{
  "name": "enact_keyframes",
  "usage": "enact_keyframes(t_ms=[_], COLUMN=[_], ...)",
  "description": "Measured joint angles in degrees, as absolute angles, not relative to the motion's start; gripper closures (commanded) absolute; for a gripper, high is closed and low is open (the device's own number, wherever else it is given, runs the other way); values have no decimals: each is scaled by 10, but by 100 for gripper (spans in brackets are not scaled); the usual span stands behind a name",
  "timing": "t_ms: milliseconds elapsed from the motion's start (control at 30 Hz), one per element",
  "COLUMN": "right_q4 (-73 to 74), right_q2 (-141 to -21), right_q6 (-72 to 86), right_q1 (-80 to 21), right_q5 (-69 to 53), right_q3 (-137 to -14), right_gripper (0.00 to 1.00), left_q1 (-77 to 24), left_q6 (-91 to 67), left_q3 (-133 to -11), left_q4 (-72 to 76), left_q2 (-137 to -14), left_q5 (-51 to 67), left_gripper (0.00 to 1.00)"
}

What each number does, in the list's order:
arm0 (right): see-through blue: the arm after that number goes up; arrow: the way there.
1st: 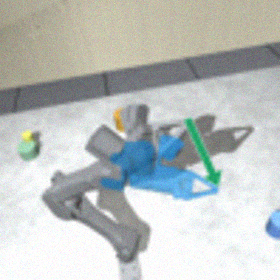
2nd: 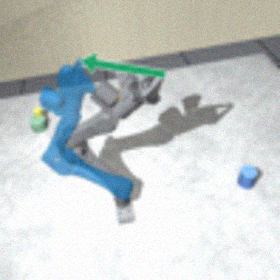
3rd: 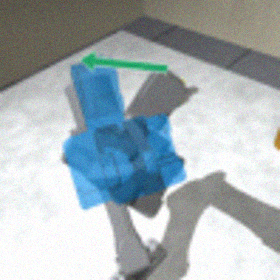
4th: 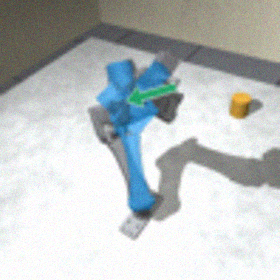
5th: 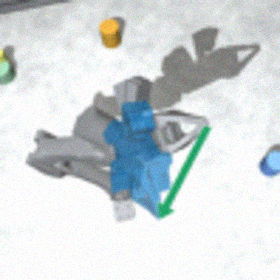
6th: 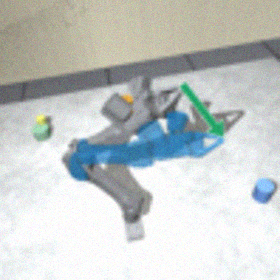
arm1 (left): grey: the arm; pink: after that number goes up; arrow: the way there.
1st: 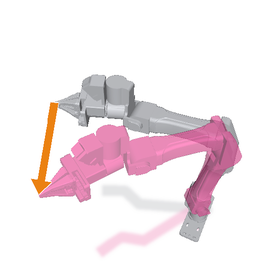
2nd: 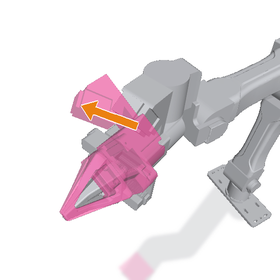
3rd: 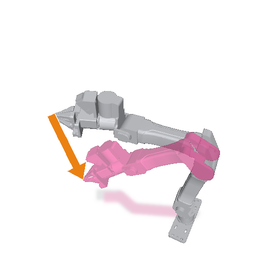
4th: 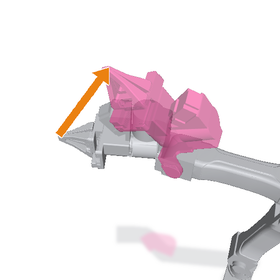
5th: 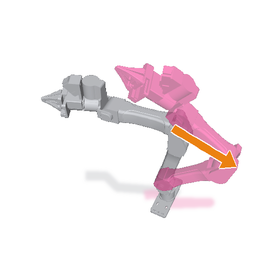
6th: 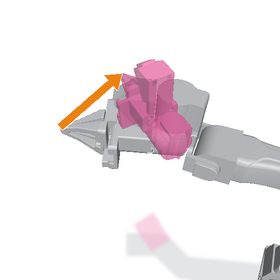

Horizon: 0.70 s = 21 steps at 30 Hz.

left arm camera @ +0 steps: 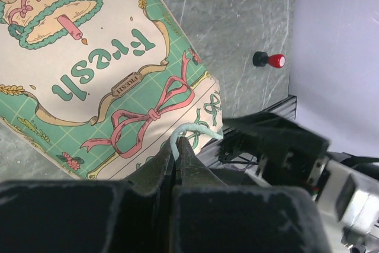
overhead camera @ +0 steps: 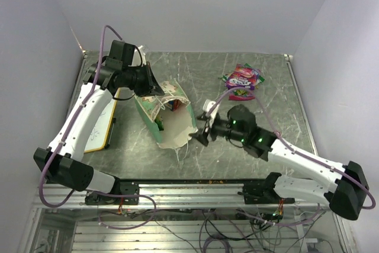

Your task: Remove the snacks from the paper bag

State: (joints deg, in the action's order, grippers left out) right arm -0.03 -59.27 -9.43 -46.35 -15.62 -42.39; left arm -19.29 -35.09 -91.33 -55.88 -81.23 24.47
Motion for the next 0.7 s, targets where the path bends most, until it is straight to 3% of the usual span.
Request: enact_keyframes(t_ms=[133, 300, 500, 700], right_q4=[-102, -222, -351, -465], right_q2=[-621, -702, -831, -964], right_q6=[-60, -90, -167, -219], right_q1=[-561, -643, -652, -651], right_q5=[-129, -39, 46, 81], right_q3=[-377, -376, -376, -380], right_gripper=[35, 47, 56, 55], left_q1=[-193, -193, -193, -193], left_q6=[-345, -338, -335, -332], left_q3=[-891, -884, -882, -881], left_q4=[-562, -571, -587, -599], left_q2=[-795, -785, -785, -784], left_q5=[247, 252, 253, 251], left_gripper=[93, 93, 93, 93])
